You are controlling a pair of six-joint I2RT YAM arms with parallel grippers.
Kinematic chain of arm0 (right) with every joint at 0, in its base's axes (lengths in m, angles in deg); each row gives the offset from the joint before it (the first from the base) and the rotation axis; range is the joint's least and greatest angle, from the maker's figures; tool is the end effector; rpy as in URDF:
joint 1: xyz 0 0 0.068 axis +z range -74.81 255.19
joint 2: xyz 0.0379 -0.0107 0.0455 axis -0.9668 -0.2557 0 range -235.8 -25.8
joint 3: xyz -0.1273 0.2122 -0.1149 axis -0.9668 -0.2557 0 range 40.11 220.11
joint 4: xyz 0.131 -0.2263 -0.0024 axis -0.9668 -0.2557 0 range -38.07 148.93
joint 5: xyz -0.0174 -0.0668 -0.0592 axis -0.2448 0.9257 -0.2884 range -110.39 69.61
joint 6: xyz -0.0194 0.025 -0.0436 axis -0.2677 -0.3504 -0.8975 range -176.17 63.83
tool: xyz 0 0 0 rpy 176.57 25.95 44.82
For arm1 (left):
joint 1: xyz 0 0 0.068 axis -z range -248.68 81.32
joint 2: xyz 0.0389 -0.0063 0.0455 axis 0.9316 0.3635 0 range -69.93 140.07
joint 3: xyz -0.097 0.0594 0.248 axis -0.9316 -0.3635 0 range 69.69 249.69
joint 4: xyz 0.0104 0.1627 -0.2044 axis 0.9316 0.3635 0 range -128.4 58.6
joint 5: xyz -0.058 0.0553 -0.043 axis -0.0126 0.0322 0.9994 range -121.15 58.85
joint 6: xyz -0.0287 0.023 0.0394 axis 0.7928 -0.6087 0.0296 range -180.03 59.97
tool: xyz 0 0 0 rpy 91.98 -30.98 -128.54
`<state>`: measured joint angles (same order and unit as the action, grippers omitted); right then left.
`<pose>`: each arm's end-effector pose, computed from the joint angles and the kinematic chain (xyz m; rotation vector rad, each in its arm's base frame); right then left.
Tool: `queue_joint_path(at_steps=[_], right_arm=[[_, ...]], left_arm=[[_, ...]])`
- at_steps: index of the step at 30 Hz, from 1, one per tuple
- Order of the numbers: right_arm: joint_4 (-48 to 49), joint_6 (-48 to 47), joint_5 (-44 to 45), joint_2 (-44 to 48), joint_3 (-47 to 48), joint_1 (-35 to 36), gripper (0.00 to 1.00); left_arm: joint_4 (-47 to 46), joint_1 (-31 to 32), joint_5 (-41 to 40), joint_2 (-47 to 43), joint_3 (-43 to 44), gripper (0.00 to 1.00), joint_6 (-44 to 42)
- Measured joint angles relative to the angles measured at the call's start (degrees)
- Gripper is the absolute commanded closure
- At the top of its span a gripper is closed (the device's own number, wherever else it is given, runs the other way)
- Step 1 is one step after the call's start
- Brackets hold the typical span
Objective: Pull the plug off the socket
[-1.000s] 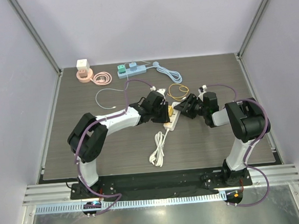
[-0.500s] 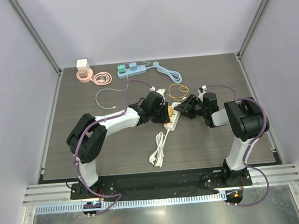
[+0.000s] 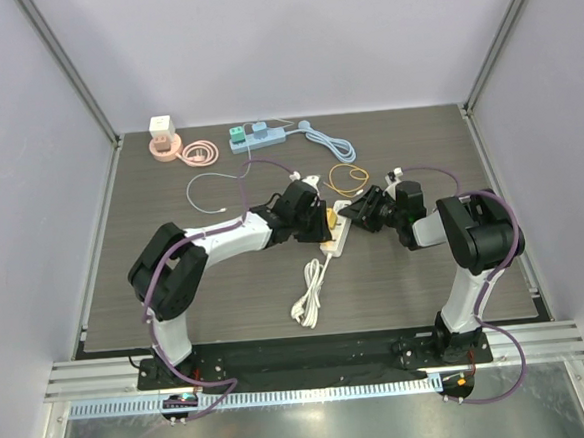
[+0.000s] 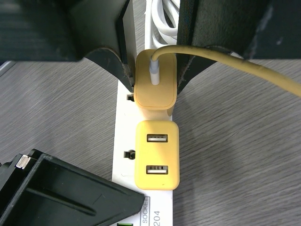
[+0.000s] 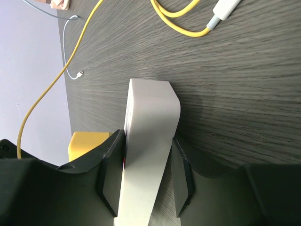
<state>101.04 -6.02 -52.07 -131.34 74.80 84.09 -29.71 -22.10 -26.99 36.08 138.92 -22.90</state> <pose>0.3126 0.0679 0.1060 0.4261 2.1750 1.1774 0.2743 -0.2935 0.1905 0.2436 2.4940 -0.7523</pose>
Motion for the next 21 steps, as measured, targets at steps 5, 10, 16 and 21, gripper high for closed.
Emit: queue_joint_path(at_steps=[5,10,16,21], right_arm=[[0.5,0.07,-0.35,-0.31,0.0,0.0,0.99],[2.34,0.76,-0.9,-1.2,-0.02,0.07,0.99],[2.99,1.07,-1.05,-1.49,-0.02,0.11,0.99],[2.45,1.09,-1.2,-1.49,0.0,0.48,0.99]], left_arm=[[-1.81,-0.92,0.5,-0.94,-1.9,1.0,2.03],[-5.44,-2.75,3.26,-2.19,-5.22,1.0,4.63],[-5.51,-3.32,4.33,-2.29,-5.38,1.0,4.33],[-3.96,-3.06,2.99,-3.19,-5.38,1.0,2.75]])
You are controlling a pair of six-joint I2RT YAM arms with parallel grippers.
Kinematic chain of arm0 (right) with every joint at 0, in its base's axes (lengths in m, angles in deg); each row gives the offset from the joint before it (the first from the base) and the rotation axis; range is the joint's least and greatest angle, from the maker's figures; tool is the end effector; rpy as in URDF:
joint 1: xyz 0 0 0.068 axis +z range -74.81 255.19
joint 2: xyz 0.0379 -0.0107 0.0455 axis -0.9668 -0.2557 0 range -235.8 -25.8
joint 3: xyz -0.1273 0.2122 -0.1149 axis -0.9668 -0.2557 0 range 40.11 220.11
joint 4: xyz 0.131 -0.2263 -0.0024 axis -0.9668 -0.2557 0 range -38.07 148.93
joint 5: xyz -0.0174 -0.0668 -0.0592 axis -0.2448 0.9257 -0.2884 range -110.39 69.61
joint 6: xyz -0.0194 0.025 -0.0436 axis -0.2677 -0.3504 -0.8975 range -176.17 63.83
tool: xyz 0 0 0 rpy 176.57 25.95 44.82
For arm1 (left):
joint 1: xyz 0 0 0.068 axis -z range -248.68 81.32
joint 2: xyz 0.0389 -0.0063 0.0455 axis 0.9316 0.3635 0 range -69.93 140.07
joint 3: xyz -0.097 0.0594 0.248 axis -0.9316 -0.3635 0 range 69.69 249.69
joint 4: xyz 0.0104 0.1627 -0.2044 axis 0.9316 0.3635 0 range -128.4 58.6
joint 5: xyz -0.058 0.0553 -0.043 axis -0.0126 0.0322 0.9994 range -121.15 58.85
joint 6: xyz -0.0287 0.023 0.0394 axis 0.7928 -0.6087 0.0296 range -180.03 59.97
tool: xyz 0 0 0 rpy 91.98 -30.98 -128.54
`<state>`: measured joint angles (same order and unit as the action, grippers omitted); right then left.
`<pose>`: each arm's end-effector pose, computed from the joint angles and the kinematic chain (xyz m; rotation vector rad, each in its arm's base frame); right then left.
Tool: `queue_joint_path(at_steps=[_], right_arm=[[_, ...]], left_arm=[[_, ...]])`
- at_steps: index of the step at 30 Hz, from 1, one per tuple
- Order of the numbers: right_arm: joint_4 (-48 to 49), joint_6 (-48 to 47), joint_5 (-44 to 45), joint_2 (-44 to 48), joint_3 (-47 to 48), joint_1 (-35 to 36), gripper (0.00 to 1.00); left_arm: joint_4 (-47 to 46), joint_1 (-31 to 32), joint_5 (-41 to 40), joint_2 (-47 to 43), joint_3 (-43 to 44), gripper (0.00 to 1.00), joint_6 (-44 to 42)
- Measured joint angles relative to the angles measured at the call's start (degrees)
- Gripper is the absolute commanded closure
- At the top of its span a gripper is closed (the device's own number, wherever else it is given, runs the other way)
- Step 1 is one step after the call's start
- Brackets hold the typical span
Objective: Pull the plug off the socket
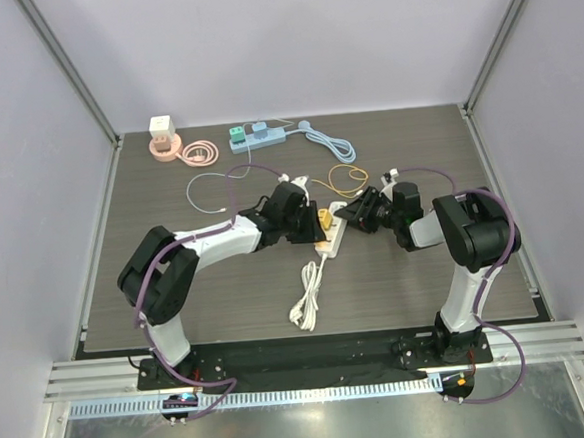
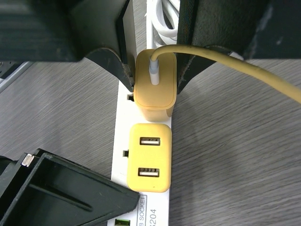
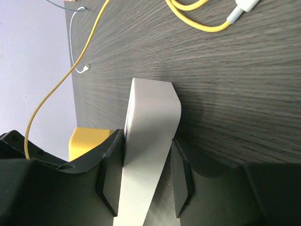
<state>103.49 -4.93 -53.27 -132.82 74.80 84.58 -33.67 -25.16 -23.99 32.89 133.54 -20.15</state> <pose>0.3134 0.0714 0.1023 0.4145 2.1687 1.2160 0.2768 -0.2689 0.1879 0.1459 2.4890 -0.8254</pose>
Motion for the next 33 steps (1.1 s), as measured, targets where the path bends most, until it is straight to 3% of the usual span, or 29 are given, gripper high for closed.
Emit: queue_joint_path(at_steps=[25,33], right_arm=[[-4.37,-2.62,0.66,2.21,0.17,-0.24,0.99],[-5.05,-2.89,0.7,2.8,0.0,-0.39,0.99]], left_arm=[[7.3,0.44,-6.14,-6.49,4.79,1.0,-3.67],[14.6,-5.31,-7.85,-10.36,12.37,1.0,-6.32]])
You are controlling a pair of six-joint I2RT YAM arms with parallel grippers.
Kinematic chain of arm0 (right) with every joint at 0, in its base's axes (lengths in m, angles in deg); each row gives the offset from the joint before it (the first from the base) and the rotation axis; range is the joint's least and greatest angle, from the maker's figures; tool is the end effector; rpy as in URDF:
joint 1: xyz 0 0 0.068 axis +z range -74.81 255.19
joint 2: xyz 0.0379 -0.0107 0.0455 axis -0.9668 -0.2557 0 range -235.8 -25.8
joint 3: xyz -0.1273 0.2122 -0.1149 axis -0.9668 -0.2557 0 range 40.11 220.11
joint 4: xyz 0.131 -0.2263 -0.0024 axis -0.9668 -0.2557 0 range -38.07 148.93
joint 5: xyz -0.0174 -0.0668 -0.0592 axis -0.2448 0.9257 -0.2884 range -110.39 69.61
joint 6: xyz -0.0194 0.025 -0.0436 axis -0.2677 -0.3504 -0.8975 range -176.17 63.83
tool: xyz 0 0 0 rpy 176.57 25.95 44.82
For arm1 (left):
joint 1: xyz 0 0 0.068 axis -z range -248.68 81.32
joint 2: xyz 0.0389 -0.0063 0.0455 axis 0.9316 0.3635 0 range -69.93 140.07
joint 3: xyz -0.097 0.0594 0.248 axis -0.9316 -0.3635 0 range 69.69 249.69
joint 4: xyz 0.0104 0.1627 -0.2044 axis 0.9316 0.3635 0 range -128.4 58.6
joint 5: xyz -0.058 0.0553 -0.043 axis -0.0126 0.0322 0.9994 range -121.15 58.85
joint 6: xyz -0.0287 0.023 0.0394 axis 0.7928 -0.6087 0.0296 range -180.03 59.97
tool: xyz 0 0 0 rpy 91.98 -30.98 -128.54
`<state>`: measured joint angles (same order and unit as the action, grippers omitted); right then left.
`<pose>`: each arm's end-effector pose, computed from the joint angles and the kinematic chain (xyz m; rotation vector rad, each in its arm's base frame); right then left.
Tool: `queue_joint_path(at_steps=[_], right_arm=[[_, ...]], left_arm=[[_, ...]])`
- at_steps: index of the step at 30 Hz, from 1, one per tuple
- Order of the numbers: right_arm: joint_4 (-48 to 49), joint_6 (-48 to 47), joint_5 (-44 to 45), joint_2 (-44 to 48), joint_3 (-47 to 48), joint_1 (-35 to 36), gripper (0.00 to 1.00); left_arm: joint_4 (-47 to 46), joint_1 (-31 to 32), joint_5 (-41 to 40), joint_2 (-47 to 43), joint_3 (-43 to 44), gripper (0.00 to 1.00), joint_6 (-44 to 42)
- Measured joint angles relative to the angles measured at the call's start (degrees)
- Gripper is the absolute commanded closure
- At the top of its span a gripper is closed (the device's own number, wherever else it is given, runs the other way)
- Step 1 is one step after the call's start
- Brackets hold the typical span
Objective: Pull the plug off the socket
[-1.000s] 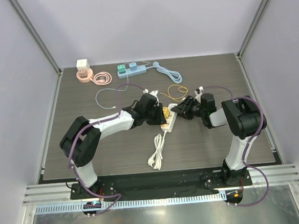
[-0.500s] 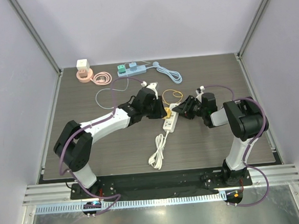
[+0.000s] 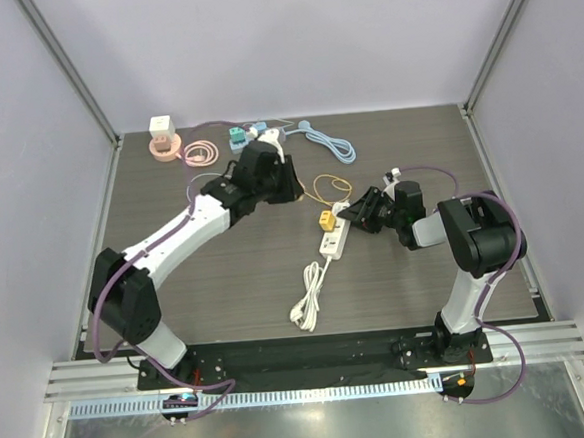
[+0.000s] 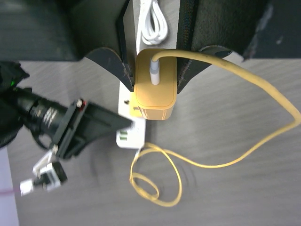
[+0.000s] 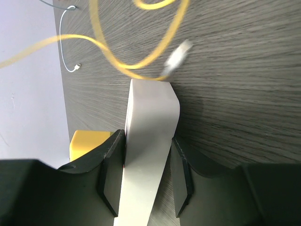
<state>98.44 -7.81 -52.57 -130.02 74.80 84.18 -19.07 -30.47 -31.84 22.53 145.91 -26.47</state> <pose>0.3101 0.0683 0.1088 0.3965 2.1971 1.1672 0.2930 -0.2300 0.3026 0.0854 2.2760 -0.6755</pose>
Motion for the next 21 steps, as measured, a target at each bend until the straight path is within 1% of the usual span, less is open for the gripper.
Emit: queue_joint_path(at_steps=[7,12,16,21], right_arm=[[-0.15,-0.28,0.31,0.76,-0.66,-0.13,0.99],[-0.55,-0.48,0.81,1.14,-0.72,-0.13,0.99],[-0.9,-0.7,1.03,1.38,-0.74,-0.13,0.99],[-1.31,-0.96,1.18,1.64,-0.74,-0.13,0.99]], left_arm=[[7.8,-7.43,-2.56,-3.48,8.33,1.0,-2.78],[14.32,-10.71,-7.34,-7.89,14.19,1.0,-5.51],[17.92,-10.82,-10.19,-14.01,14.38,1.0,-6.58],[21.29,-10.82,-12.33,-21.33,10.95,1.0,-6.56]])
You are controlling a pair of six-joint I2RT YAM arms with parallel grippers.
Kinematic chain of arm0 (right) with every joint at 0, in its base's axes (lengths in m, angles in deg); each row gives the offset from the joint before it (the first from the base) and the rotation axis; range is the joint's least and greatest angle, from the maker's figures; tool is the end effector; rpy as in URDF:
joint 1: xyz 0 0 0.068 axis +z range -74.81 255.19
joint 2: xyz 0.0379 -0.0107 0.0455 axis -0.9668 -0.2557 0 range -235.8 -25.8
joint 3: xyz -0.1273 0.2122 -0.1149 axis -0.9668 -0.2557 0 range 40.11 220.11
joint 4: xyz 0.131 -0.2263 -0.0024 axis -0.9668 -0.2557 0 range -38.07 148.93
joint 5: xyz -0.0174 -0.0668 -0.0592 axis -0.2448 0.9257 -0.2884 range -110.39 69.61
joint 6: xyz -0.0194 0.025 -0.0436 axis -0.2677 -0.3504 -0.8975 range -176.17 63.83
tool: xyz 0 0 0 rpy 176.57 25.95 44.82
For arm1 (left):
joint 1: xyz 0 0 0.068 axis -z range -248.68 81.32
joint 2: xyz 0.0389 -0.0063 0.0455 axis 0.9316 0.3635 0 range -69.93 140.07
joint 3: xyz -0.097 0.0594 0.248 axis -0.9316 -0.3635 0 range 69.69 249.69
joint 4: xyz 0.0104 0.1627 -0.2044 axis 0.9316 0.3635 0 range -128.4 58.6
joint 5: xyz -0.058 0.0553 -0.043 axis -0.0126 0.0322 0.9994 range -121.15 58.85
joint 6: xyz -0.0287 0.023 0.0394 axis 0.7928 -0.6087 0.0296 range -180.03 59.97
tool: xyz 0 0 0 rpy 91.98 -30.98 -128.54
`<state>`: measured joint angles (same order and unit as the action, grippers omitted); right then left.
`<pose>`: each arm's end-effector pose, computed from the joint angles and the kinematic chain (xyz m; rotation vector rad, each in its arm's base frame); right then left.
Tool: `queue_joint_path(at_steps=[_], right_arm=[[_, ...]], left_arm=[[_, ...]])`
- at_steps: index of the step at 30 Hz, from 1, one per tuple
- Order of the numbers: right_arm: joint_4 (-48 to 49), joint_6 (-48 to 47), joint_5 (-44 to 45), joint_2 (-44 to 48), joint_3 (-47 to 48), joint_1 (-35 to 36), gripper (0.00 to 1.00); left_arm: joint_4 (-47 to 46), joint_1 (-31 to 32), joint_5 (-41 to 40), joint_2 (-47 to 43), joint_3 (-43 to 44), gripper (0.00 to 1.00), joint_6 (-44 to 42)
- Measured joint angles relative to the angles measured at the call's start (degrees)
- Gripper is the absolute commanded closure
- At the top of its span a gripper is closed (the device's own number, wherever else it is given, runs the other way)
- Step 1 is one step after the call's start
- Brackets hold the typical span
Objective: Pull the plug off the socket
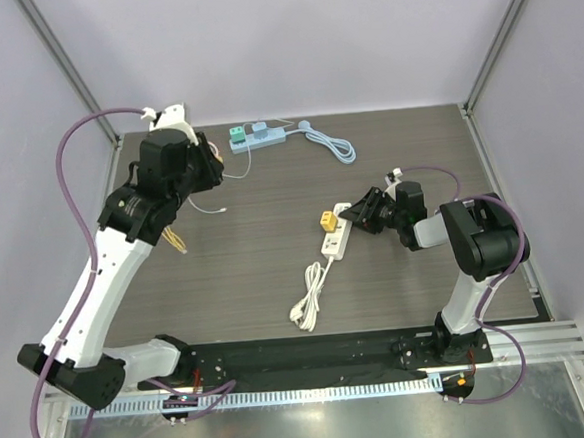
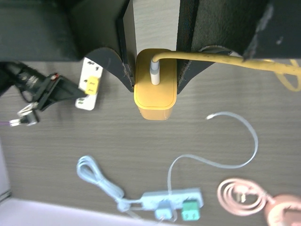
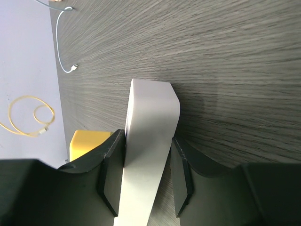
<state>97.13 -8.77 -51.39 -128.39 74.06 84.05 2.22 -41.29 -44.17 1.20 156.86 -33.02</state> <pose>0.3063 0.0663 0.1119 0.3974 2.1982 1.1348 0.2278 -0.1089 0.4434 -0.1401 2.0038 -0.3849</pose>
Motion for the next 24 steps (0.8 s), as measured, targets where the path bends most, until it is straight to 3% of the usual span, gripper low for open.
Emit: queue_joint_path(at_steps=[6,12,17,24], right_arm=[[-0.17,-0.11,0.02,0.13,0.0,0.0,0.99],[-0.52,-0.31,0.04,0.35,0.0,-0.04,0.99],[-0.5,-0.31,0.04,0.35,0.0,-0.04,0.99],[-0.42,-0.26,0.0,0.35,-0.11,-0.04,0.99]], left_arm=[[6.43,-1.25,-4.46,-1.9,-5.14,1.0,2.36],[11.26,-7.69,-5.95,-2.38,-16.48,1.0,7.52],[13.51,-16.59,-4.04,-4.48,-24.37,1.0,12.26],[13.86,-35.58,1.01,-5.18,-31.56,1.0,16.59]])
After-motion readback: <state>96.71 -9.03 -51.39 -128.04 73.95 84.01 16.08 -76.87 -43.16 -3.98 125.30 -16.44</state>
